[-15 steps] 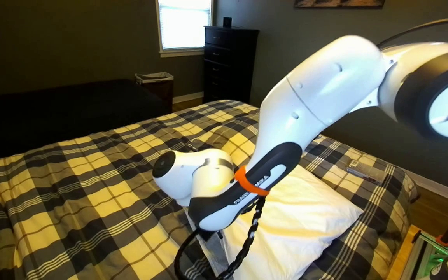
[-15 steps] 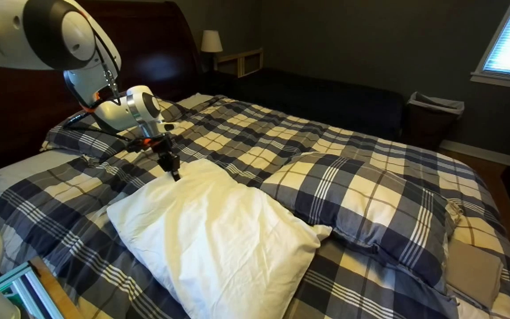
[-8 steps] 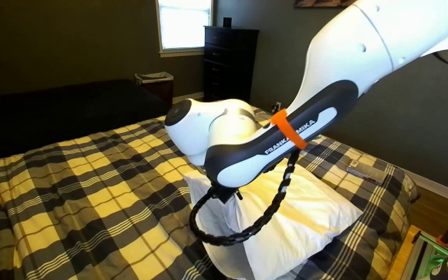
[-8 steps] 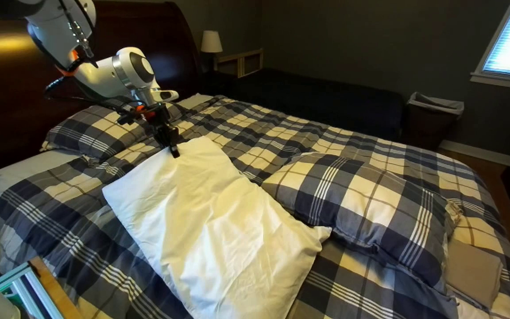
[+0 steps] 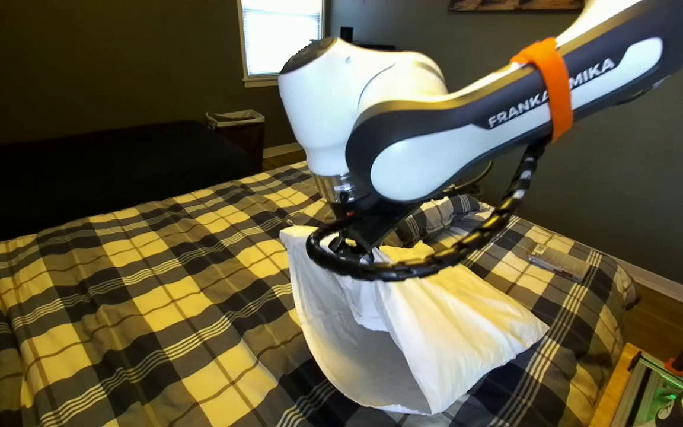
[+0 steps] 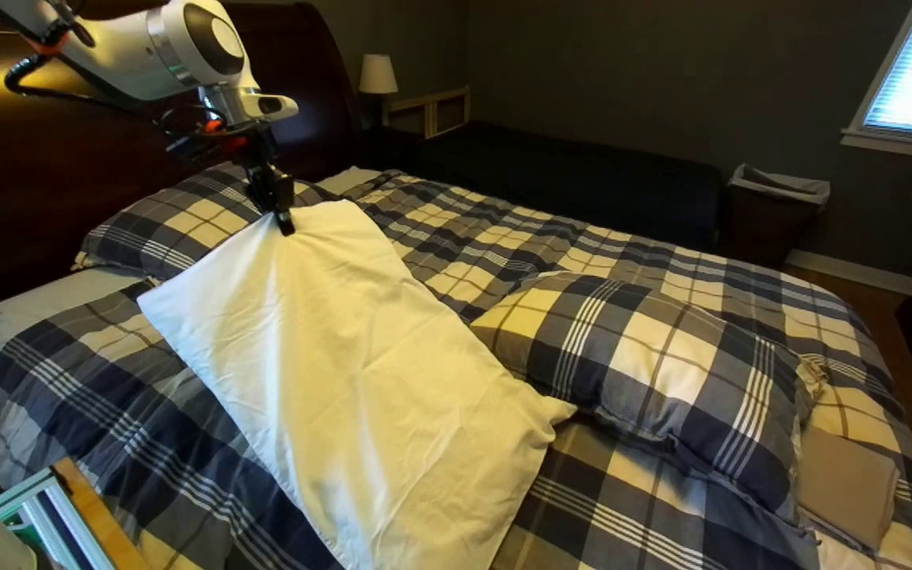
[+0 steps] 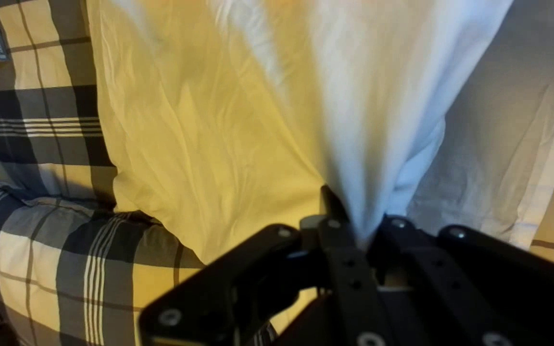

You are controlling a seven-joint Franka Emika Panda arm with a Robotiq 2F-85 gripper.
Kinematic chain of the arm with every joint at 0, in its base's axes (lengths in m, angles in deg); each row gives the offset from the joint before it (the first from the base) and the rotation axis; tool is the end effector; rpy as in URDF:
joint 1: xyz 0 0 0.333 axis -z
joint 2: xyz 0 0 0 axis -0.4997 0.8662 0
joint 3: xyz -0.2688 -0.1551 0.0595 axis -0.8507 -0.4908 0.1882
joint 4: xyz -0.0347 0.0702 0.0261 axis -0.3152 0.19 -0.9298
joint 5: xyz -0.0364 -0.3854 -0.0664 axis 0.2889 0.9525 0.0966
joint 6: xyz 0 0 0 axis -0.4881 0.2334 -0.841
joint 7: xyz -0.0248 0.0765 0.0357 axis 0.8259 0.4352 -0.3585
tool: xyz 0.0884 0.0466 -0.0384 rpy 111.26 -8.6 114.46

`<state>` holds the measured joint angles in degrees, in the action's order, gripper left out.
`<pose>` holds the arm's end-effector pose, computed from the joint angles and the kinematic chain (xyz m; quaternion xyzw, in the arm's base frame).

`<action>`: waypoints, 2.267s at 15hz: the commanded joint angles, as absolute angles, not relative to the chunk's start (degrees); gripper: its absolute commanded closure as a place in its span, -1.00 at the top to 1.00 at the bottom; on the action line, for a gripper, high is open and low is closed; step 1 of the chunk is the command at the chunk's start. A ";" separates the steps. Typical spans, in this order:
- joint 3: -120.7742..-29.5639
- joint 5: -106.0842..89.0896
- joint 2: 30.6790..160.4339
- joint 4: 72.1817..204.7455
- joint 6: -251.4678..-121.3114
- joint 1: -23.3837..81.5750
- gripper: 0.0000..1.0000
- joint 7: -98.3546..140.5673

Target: Move the pillow

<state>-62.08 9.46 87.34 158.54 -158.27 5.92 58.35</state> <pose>0.4852 0.2816 0.3877 0.9805 -0.0009 -0.0013 0.1965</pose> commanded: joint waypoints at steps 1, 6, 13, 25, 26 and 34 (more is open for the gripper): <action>-59.12 3.51 80.87 158.27 -155.35 8.21 -0.94 57.11; -57.16 -0.48 75.89 156.40 -154.04 9.90 -0.94 58.02; -57.35 -3.47 68.08 155.97 -152.42 13.89 -0.94 58.03; -55.57 -1.47 69.66 156.73 -152.57 16.09 -0.77 57.18; -55.47 -0.78 69.55 156.57 -152.44 16.07 -0.94 56.84; -58.55 2.86 59.86 156.79 -148.75 20.74 -0.94 48.52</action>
